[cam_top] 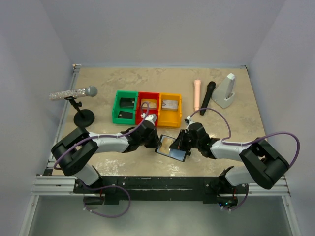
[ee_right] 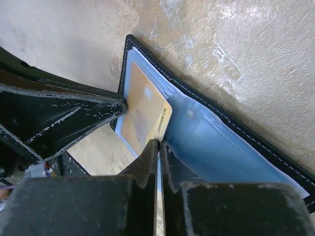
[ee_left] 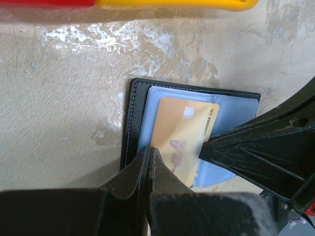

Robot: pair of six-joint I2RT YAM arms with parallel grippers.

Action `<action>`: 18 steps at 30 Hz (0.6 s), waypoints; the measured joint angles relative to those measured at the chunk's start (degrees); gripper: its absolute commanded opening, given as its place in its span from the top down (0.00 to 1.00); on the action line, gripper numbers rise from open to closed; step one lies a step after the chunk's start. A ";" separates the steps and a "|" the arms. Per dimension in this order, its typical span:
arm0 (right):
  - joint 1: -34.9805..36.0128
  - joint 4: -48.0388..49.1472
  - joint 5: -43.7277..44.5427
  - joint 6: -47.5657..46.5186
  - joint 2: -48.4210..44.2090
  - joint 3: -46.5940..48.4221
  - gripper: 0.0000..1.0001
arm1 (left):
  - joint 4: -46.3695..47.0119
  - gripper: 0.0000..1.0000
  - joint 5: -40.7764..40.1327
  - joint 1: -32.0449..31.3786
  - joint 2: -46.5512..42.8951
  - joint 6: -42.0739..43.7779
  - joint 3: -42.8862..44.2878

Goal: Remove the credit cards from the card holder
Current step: Remove the credit card from the card holder.

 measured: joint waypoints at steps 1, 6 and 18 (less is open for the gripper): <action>-0.02 0.00 -0.07 0.00 -0.09 0.00 1.00 | 0.00 1.00 -0.22 0.00 -0.07 -0.28 -0.09; -0.33 -0.11 -0.68 -0.20 -0.15 0.00 1.00 | -0.24 1.00 -0.87 0.00 -0.35 -0.63 -0.26; -1.16 -1.49 -1.64 -1.09 -1.33 -0.15 1.00 | -2.38 1.00 -3.45 0.00 -1.70 -1.07 -0.96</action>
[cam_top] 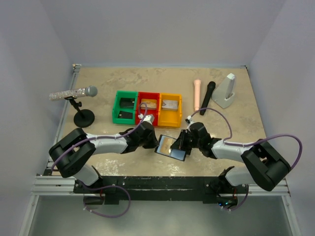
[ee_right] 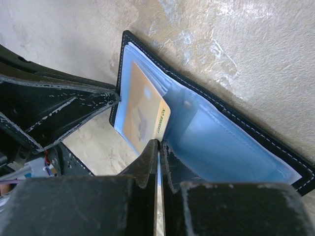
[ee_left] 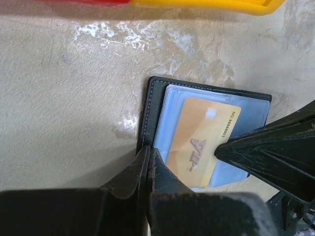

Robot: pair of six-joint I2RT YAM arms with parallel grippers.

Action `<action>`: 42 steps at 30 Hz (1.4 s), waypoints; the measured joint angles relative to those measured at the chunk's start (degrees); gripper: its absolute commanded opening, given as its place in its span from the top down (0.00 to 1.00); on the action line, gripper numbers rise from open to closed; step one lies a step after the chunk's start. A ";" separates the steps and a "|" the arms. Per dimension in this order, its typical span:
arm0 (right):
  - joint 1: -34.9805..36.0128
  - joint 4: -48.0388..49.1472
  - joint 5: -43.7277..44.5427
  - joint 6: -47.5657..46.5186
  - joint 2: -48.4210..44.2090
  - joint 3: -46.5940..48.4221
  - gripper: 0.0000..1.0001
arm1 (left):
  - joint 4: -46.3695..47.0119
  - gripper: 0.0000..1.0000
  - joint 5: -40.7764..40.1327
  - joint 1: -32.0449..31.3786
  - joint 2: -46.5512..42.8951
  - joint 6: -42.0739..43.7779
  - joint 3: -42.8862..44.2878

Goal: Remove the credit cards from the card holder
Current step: Remove the credit card from the card holder.

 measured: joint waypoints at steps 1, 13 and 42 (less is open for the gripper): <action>-0.07 -0.13 -0.02 -0.04 -0.02 0.00 1.00 | 0.02 1.00 -0.09 0.00 -0.07 -0.02 -0.07; -0.70 -3.13 -0.24 -1.20 -3.02 -0.94 1.00 | -0.15 1.00 -1.25 0.00 -0.85 -1.01 -0.83; -2.10 -18.67 -8.87 -13.11 -1.01 6.71 1.00 | 1.18 1.00 -1.05 0.48 -8.50 -0.17 -3.21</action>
